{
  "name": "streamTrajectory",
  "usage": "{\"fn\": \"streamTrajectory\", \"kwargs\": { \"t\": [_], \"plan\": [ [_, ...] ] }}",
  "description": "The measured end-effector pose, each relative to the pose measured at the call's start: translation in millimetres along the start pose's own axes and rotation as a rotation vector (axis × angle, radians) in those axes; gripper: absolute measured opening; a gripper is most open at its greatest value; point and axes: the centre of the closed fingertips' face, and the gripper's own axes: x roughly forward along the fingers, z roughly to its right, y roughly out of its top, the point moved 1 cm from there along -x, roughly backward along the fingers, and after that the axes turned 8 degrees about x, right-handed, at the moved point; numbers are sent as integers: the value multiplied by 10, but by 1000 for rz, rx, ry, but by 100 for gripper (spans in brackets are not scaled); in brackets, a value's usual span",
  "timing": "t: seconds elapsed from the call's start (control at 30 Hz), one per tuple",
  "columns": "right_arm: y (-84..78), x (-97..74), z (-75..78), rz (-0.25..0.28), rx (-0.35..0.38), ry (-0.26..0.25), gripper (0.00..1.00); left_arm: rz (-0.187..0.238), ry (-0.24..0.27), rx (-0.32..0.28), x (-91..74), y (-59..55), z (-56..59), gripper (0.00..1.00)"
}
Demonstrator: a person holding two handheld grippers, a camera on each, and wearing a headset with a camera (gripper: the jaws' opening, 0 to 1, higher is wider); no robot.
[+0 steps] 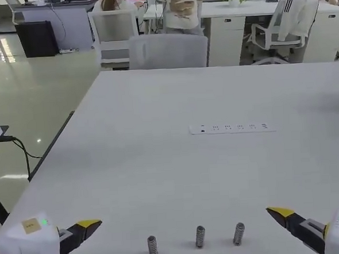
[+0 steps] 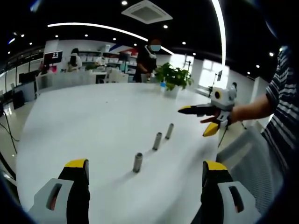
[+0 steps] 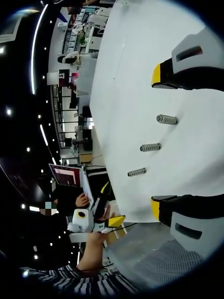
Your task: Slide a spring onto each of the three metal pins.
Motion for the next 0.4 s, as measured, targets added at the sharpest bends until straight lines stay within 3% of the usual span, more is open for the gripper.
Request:
{"fn": "streamTrajectory", "kwargs": {
  "t": [0.4],
  "plan": [
    [18, 2, -10, 2, -3, -1, 95, -3, 3, -4, -26, -25, 6, 98]
  ]
}}
